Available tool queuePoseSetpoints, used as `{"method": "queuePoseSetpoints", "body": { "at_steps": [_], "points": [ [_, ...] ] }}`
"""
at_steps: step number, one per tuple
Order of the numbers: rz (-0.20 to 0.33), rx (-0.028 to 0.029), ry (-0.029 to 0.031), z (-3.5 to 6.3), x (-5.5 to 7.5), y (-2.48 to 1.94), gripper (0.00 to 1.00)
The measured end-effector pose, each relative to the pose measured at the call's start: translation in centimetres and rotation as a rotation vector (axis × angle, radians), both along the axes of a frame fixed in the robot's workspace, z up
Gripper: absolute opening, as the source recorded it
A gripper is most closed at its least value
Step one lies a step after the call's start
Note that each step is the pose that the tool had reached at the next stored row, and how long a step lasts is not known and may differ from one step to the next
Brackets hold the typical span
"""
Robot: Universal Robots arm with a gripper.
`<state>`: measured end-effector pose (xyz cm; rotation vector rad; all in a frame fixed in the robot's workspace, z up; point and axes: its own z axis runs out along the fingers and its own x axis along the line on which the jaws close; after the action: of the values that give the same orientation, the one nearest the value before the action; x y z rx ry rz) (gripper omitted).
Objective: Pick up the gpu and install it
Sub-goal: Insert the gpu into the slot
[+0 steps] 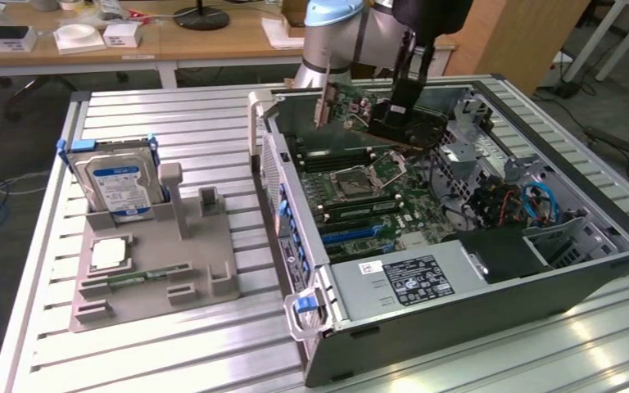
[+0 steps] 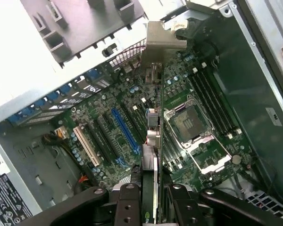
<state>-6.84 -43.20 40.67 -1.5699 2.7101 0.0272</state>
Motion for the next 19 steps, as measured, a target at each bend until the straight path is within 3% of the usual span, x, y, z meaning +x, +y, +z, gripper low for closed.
{"method": "queuePoseSetpoints", "body": {
  "at_steps": [7,9,19],
  "points": [
    [0.110,0.0001,-0.0054,-0.13,0.00,0.00,0.26],
    [0.185,0.0001,-0.0083,-0.20,0.00,0.00,0.26],
    [0.339,-0.0002,-0.0172,-0.33,0.00,0.00,0.26]
  ]
}}
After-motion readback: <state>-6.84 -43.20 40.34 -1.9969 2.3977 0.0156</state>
